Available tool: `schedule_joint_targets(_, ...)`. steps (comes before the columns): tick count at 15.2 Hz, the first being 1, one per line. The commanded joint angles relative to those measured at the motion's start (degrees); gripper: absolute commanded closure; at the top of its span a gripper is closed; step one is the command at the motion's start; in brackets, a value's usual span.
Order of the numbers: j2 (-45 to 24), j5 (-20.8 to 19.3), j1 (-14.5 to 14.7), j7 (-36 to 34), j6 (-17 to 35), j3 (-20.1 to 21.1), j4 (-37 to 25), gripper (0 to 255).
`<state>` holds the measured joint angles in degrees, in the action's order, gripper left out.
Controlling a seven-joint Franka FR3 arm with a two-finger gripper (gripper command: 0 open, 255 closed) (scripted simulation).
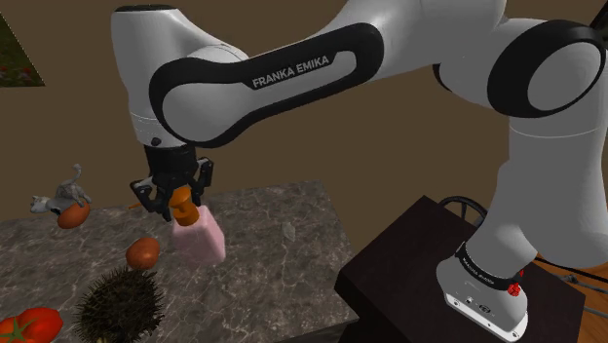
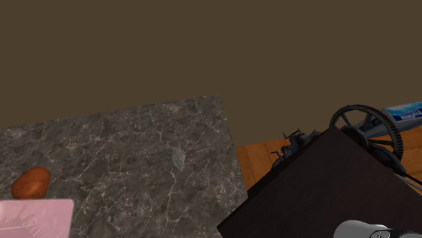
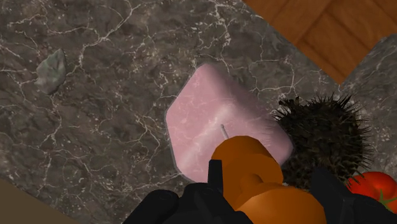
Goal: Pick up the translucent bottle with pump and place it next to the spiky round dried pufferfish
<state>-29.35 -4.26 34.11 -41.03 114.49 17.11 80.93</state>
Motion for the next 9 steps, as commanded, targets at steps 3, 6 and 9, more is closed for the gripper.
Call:
schedule_joint_targets(3, -0.8, -0.2, 0.0, 0.0, 2.6, -0.1, 1.8, 255)
schedule_joint_targets(6, -1.4, -0.4, 0.0, 0.0, 4.6, -0.3, 3.2, 255)
schedule_joint_targets(9, -2.2, -0.6, 0.0, -0.1, 6.5, -0.4, 4.4, 255)
